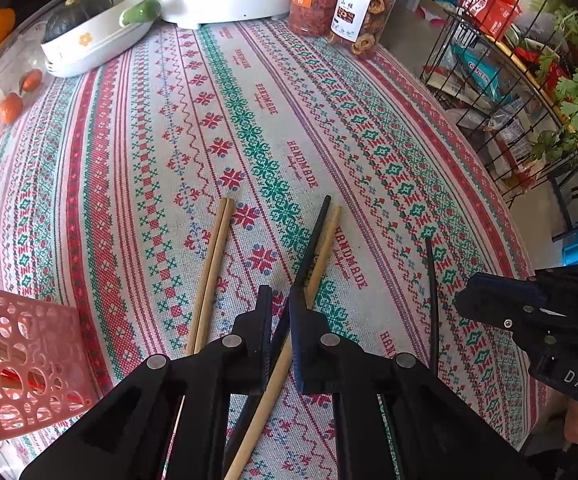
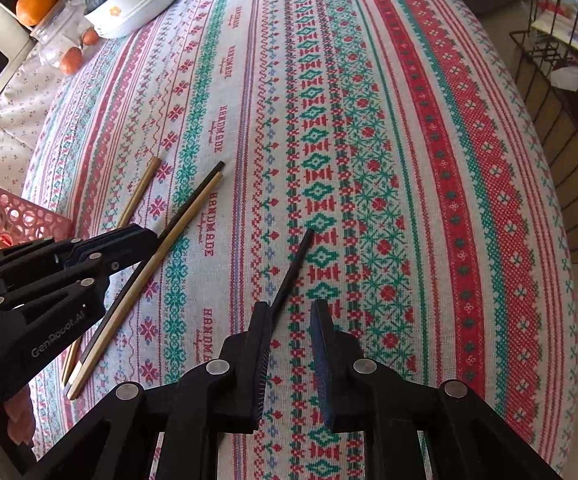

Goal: Organize utensils
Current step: 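Grasp a dark brush with the right tool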

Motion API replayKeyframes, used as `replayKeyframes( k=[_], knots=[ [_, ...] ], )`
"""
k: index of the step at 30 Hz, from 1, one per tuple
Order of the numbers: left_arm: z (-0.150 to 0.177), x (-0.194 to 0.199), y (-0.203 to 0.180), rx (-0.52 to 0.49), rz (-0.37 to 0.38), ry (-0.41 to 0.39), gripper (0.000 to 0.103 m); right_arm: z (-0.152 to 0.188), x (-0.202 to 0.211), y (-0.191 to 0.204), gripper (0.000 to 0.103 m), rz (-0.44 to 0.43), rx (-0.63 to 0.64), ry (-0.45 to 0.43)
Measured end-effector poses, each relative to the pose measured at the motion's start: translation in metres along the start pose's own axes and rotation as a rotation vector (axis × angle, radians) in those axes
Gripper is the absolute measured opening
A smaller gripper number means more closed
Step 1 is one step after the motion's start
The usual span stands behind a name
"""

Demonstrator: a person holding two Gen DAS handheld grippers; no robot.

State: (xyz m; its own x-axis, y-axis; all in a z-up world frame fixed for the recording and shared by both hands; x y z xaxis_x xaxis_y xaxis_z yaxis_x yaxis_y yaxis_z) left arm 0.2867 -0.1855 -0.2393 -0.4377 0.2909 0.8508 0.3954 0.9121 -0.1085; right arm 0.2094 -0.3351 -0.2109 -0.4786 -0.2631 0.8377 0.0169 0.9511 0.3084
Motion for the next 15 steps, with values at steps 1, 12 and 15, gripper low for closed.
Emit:
replayKeyframes(
  k=[1,12,15],
  knots=[
    [0.0,-0.002,-0.002,-0.014,-0.002,0.017,0.009,0.001,0.0,0.001,0.019,-0.003,0.001,0.004],
    [-0.023,-0.004,-0.014,-0.06,-0.068,0.043,0.01,0.012,-0.022,0.027,0.026,0.023,0.046,0.059],
    [-0.02,0.004,-0.009,-0.029,-0.068,0.05,0.009,0.013,-0.023,0.035,0.042,0.036,0.034,0.059]
  ],
)
Point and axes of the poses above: each gripper's, at about its wrist camera, not at the fingertips, and x roughly against the way its jaws point, y to its left, z to its underside, the point moved 3 cm from there along -x, roughly the way its jaws point, and after that the axes turned 11 degrees about -y, right-handed, at the moved point
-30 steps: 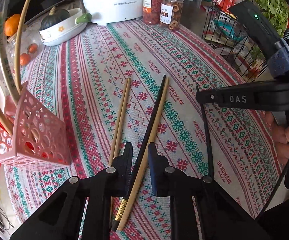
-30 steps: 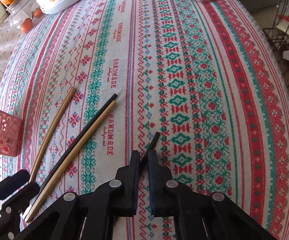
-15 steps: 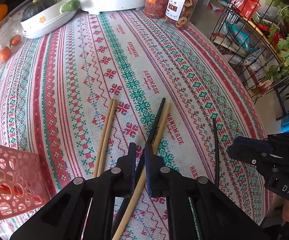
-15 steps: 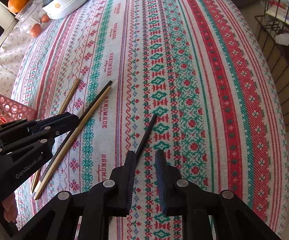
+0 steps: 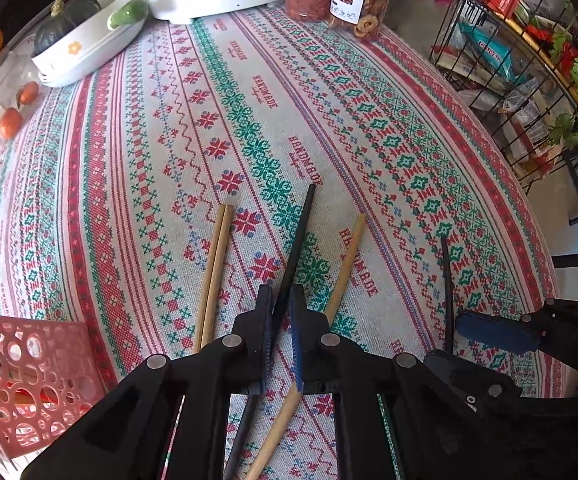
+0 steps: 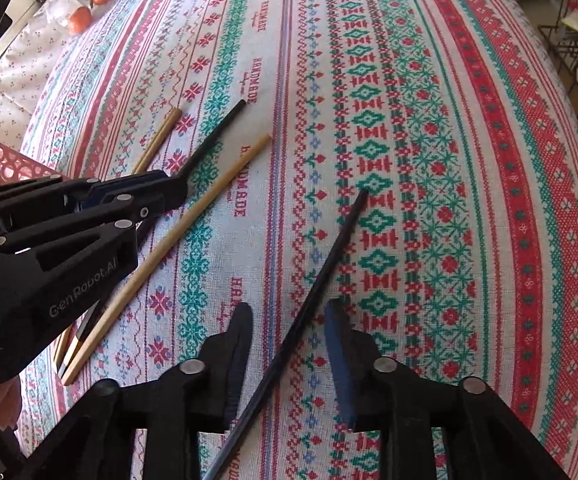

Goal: Organize utensils
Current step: 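Grasp a dark brush with the right tool, then lift the dark brush and carry it to the pink basket with the right tool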

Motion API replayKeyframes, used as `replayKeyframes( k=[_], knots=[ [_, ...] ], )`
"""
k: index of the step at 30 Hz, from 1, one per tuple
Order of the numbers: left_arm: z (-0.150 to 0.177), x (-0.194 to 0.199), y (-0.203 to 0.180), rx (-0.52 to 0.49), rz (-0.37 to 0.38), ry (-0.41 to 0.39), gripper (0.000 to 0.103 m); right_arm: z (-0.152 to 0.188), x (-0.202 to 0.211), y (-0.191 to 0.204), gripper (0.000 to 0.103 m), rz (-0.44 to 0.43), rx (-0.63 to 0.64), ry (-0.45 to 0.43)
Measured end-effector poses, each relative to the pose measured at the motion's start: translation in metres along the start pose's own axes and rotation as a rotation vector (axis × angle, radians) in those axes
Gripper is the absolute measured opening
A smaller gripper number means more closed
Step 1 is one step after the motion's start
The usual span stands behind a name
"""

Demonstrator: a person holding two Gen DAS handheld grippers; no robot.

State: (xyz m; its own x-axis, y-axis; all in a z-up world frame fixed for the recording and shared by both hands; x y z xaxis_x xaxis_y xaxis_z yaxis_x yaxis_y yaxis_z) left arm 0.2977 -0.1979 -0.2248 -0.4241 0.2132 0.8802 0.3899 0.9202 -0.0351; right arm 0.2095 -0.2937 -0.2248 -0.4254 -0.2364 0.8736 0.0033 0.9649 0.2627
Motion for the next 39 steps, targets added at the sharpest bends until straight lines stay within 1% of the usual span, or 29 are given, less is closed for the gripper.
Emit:
replayKeyframes(
  k=[2,4,6,8,10,12,14,19,23,27,28,30,32,35,39],
  knots=[
    [0.007,0.008,0.008,0.029,0.006,-0.001,0.008,0.001,0.001,0.007,0.043,0.039,0.025,-0.001],
    [0.015,0.022,0.016,0.053,0.018,-0.021,0.007,0.003,0.001,0.015,0.043,0.076,0.056,-0.008],
    [0.024,0.037,0.023,0.061,0.019,-0.05,0.006,0.004,0.001,0.019,0.038,0.121,0.087,-0.022],
    [0.033,0.052,0.031,0.077,0.024,-0.082,0.005,0.005,0.0,0.022,0.014,0.161,0.108,-0.038],
    [0.048,0.067,0.039,0.091,0.031,-0.118,0.005,0.005,0.002,0.019,0.012,0.139,0.076,-0.05],
    [0.059,0.082,0.046,0.095,0.037,-0.156,0.005,0.005,0.005,0.018,0.009,0.093,0.031,-0.058],
    [0.072,0.097,0.051,0.104,0.047,-0.192,0.005,0.004,0.015,0.016,0.006,0.071,0.014,-0.092],
    [0.092,0.138,0.063,0.114,0.062,-0.299,0.005,-0.001,0.061,0.035,0.006,0.014,0.053,-0.253],
    [0.106,0.166,0.075,0.14,0.096,-0.389,0.005,-0.002,0.098,0.051,0.006,-0.027,0.113,-0.386],
    [0.119,0.192,0.079,0.105,0.114,-0.452,0.005,-0.003,0.124,0.066,0.006,-0.064,0.144,-0.483],
    [0.12,0.197,0.08,0.103,0.117,-0.469,0.005,-0.008,0.128,0.072,0.006,-0.071,0.153,-0.506],
    [0.123,0.211,0.084,0.103,0.124,-0.505,0.005,-0.008,0.137,0.081,0.006,-0.077,0.174,-0.547],
    [0.124,0.226,0.086,0.105,0.129,-0.551,0.005,-0.008,0.147,0.088,0.005,-0.068,0.201,-0.59],
    [0.122,0.255,0.094,0.112,0.121,-0.632,0.005,-0.011,0.159,0.098,0.005,-0.069,0.235,-0.66],
    [0.116,0.291,0.107,0.139,0.105,-0.756,0.005,-0.018,0.176,0.109,0.005,-0.089,0.243,-0.729]
  ],
)
Point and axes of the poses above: each gripper's, at about its wrist camera, not at the fingertips, and x roughly against the way its jaws point, y to its left, z to its underside, the point moved 3 cm from there along -x, roughly the way its jaws point, and after that the axes turned 11 degrees about -y, right-handed, at the moved point
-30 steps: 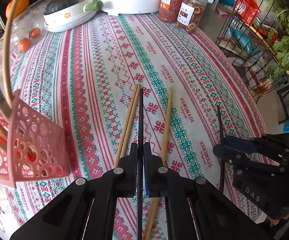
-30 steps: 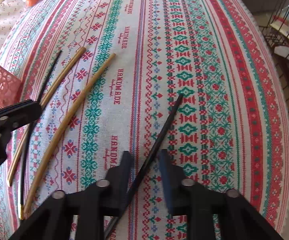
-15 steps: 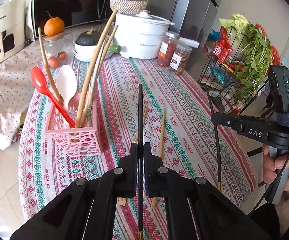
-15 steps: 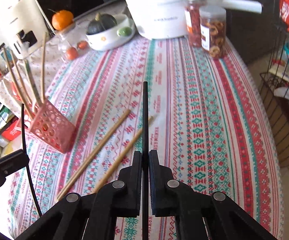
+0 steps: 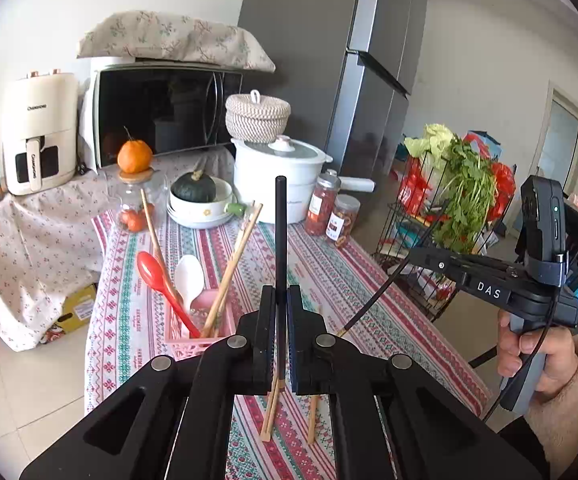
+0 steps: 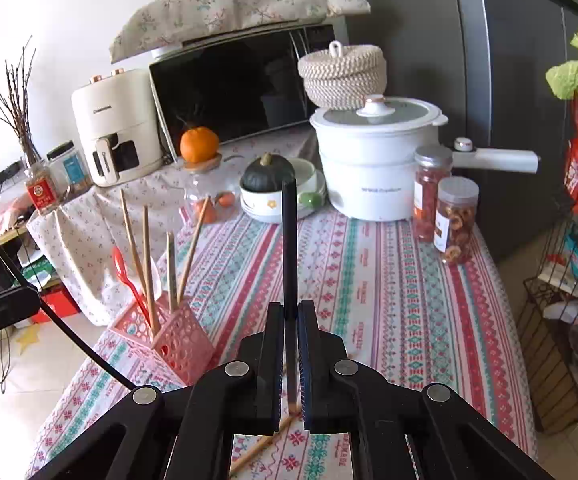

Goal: Organize utensils
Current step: 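Lift the dark brush and carry it to the pink basket with the right tool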

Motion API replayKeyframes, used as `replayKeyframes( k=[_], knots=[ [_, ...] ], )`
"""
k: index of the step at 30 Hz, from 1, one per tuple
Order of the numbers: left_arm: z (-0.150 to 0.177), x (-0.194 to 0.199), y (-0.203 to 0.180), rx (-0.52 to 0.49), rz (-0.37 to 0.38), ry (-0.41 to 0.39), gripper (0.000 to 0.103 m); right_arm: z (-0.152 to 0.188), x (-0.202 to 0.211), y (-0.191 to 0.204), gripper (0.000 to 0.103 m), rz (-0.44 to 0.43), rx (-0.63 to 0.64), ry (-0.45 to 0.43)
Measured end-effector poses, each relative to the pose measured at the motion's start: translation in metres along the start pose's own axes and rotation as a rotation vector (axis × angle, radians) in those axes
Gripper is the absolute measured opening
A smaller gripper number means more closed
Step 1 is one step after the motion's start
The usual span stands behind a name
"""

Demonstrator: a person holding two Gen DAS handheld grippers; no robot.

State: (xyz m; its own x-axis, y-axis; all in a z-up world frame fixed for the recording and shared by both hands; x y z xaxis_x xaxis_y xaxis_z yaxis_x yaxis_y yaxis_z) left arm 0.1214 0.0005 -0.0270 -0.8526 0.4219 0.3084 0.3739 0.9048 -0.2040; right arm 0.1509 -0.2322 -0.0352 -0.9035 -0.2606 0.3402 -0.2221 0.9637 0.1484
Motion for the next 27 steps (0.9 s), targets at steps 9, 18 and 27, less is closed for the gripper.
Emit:
replayKeyframes(
  k=[9,18,27],
  knots=[
    [-0.048,0.025,0.029,0.061,-0.064,-0.175,0.005,-0.029,0.003,0.024,0.005,-0.081,-0.025,-0.052],
    [-0.051,0.009,0.053,0.016,-0.191,-0.193,0.005,-0.039,0.001,0.049,0.005,-0.149,-0.026,-0.077],
    [-0.027,-0.041,0.07,-0.012,-0.241,-0.088,0.005,-0.041,-0.01,0.062,0.005,-0.173,-0.039,-0.075]
  ],
)
Point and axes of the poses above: each gripper's, at about its wrist camera, not at the fingertips, and x roughly against the way its jaws point, y to its left, z to its underside, the point moved 3 cm from there along -x, roughly the way its jaws point, and after that the axes turned 11 degrees about -y, right-handed, at the moved point
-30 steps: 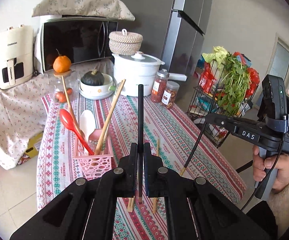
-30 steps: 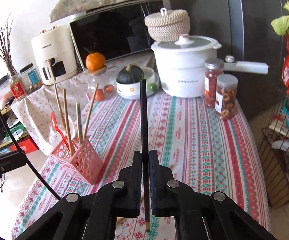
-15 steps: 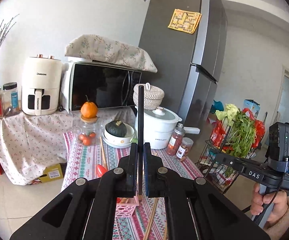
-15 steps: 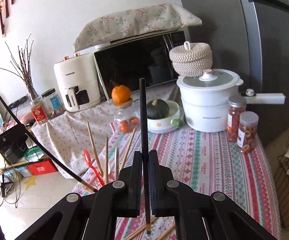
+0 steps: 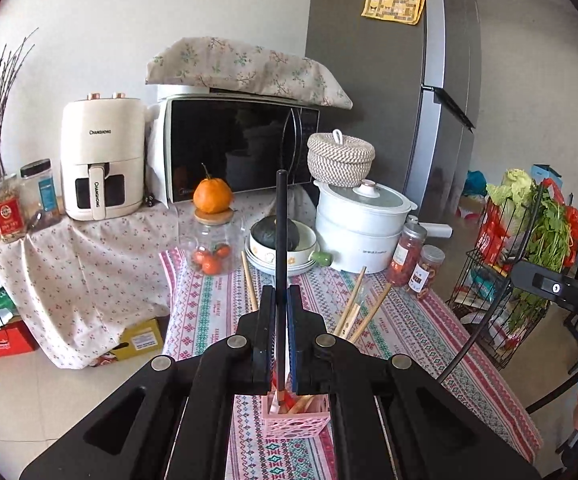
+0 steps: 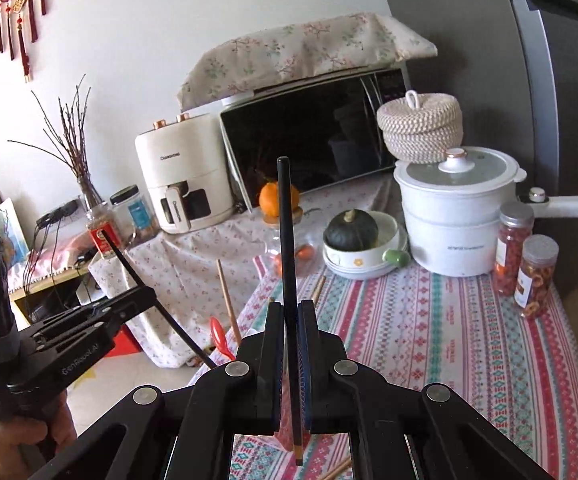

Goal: Organize utensils
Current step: 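Lift the dark brush and carry it to the pink basket with the right tool, then lower the dark brush into the basket and open the right tool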

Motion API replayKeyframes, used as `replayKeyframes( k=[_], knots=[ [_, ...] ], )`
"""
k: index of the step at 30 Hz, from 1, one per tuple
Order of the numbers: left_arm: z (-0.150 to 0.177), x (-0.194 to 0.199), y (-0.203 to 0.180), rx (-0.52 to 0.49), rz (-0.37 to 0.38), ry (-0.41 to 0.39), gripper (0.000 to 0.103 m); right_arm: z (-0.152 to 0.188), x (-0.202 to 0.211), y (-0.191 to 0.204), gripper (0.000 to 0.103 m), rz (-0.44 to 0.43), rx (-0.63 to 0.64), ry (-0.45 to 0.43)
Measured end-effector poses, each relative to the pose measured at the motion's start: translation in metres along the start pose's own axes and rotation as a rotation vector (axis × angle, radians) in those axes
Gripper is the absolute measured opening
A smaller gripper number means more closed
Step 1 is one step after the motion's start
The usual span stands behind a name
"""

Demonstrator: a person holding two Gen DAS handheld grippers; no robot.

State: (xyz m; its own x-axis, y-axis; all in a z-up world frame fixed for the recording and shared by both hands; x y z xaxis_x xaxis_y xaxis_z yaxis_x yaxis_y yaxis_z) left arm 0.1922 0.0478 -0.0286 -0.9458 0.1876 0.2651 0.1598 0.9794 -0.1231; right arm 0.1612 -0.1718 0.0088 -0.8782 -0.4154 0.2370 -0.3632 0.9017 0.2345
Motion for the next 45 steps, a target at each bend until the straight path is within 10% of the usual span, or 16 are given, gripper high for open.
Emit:
replayKeyframes(
  k=[15,20,45],
  knots=[
    [0.031,-0.049,-0.002,0.05,0.061,0.123,0.007,-0.003,-0.012,0.014,0.005,-0.01,-0.036,-0.026],
    [0.027,-0.041,0.006,0.106,0.061,0.115,0.037,-0.009,-0.018,0.022,0.005,-0.025,-0.056,-0.058],
    [0.07,-0.013,0.051,0.075,-0.01,0.308,0.067,0.032,-0.114,0.041,0.006,0.093,0.0,0.005]
  ],
)
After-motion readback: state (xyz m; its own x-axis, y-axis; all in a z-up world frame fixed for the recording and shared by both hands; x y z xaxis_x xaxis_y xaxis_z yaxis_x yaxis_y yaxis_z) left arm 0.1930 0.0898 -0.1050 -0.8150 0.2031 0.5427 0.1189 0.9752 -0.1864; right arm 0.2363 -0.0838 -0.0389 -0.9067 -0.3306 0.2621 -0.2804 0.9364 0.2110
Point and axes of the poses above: each gripper's, at about its wrist camera, not at the fingertips, and x roughly against the way its jaws point, y to its left, z to its underside, the point moved 3 cm from there along -x, roughly the way its jaws point, and after that the axes turned 11 degrees about -y, right-handed, at the moved point
